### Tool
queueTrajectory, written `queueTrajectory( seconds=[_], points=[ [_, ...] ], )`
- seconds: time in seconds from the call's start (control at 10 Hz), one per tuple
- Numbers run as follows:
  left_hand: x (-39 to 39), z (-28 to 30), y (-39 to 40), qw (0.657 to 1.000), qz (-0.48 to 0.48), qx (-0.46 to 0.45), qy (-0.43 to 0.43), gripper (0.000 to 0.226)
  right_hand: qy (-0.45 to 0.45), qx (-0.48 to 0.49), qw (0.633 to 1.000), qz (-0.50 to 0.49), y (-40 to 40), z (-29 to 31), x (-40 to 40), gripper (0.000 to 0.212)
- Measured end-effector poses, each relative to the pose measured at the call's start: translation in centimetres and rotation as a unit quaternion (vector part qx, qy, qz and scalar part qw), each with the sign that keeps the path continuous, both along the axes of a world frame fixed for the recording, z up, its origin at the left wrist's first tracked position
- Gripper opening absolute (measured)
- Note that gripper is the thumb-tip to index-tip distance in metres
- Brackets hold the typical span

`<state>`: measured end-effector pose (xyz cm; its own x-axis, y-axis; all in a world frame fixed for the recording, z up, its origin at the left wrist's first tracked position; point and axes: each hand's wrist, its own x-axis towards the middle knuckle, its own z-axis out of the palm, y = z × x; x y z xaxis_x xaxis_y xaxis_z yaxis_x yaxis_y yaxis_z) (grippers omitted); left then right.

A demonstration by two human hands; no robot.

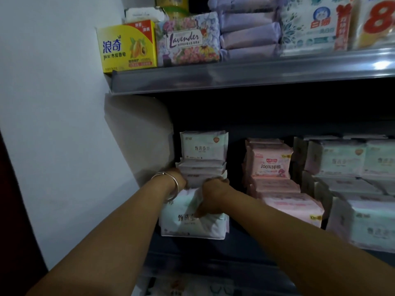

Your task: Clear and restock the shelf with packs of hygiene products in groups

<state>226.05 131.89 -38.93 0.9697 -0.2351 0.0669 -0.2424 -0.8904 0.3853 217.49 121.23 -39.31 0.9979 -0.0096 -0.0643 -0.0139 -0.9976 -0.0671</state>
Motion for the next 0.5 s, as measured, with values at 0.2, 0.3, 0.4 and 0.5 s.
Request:
queueTrajectory(
  seconds=[0.2,0.3,0.4,0.5],
  points=[
    [-0.4,0.2,-1.1,0.993,0.007,0.099,-0.061,0.039,-0.024,0.078,0.997,-0.015,-1.3,-0.8,-0.7,0.123],
    [-1.5,0.1,-2.0,0.992,-0.033,0.086,-0.092,0.039,-0.064,0.022,0.998,0.016,-2.1,-0.8,-2.4,0.112],
    [-3.5,-0.8,-2.6,0.991,-0.047,0.009,-0.127,0.039,-0.087,-0.023,0.996,0.007,-2.7,-1.1,-3.7,0.106],
    [-5.1,-2.3,-3.2,0.977,-0.038,-0.014,-0.211,0.041,-0.099,-0.059,0.993,-0.015,-3.4,-1.6,-5.0,0.102]
  ],
)
